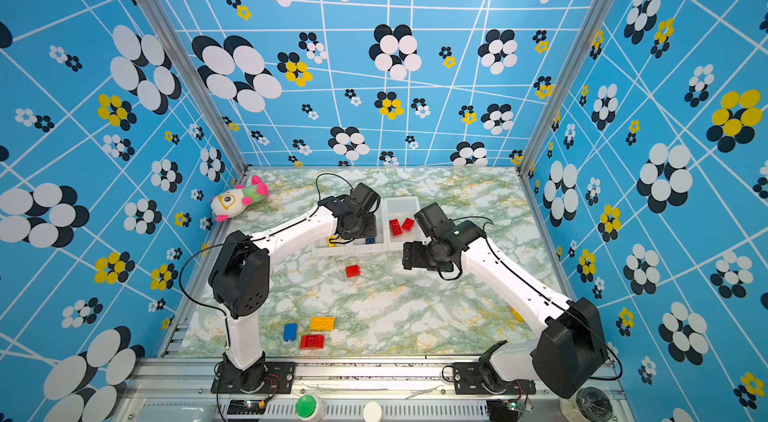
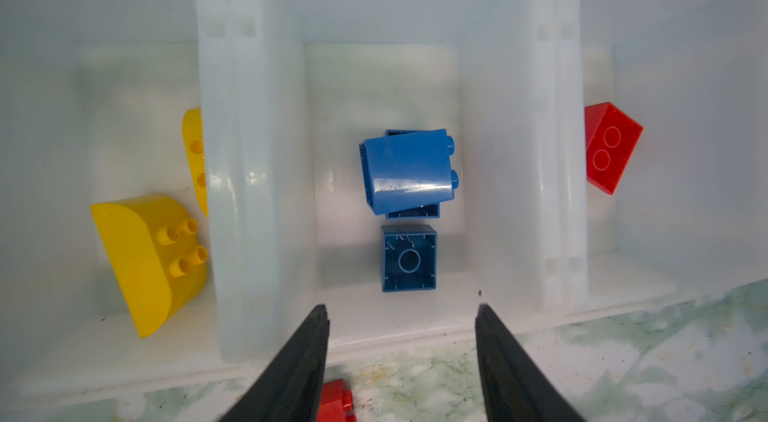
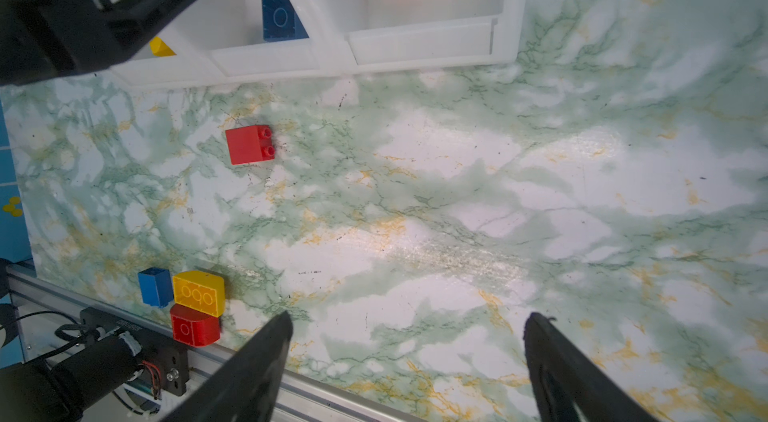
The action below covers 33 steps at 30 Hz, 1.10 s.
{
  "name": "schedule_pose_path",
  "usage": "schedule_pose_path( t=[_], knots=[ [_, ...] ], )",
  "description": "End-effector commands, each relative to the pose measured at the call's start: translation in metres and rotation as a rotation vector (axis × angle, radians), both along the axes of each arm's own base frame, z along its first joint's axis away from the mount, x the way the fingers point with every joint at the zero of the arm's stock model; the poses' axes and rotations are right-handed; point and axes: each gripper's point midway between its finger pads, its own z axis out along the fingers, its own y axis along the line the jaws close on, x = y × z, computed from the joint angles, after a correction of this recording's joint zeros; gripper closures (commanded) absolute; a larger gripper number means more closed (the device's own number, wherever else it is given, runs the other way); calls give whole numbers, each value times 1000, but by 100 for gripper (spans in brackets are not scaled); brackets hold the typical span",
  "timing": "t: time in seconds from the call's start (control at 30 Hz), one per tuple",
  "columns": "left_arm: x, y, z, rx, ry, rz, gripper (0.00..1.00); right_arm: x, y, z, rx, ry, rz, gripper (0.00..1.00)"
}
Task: Sort the legos into containers by color
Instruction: 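Open the left gripper to drop the blue brick into the compartment, then move the left gripper back to the last blue brick near the robot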
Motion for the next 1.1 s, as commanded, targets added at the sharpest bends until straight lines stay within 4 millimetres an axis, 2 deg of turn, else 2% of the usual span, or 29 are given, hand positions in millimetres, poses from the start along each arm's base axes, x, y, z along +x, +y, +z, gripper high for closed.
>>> schedule_pose_path(
  t=[0.0, 0.07, 0.1, 0.37, 0.77, 1.07],
  knots=[
    [-7, 7, 16, -17, -25, -3, 39, -6, -4, 2, -10, 3, -7, 10],
    [-15, 9, 7, -7, -3, -8, 38, -6, -4, 2, -11, 3, -7, 10],
    [-20, 12, 14, -16, -11, -8, 38, -6, -4, 3, -9, 2, -6, 11],
    [-67, 43, 7, 4, 39, 20, 32, -8, -5, 1, -10, 3, -7, 10],
    [-156, 121, -15, 126, 167, 93, 19, -8, -4, 1, -1, 4, -4, 10],
    [-212, 170, -30, 207, 261, 173, 18, -10, -3, -3, 3, 12, -2, 10]
  ],
)
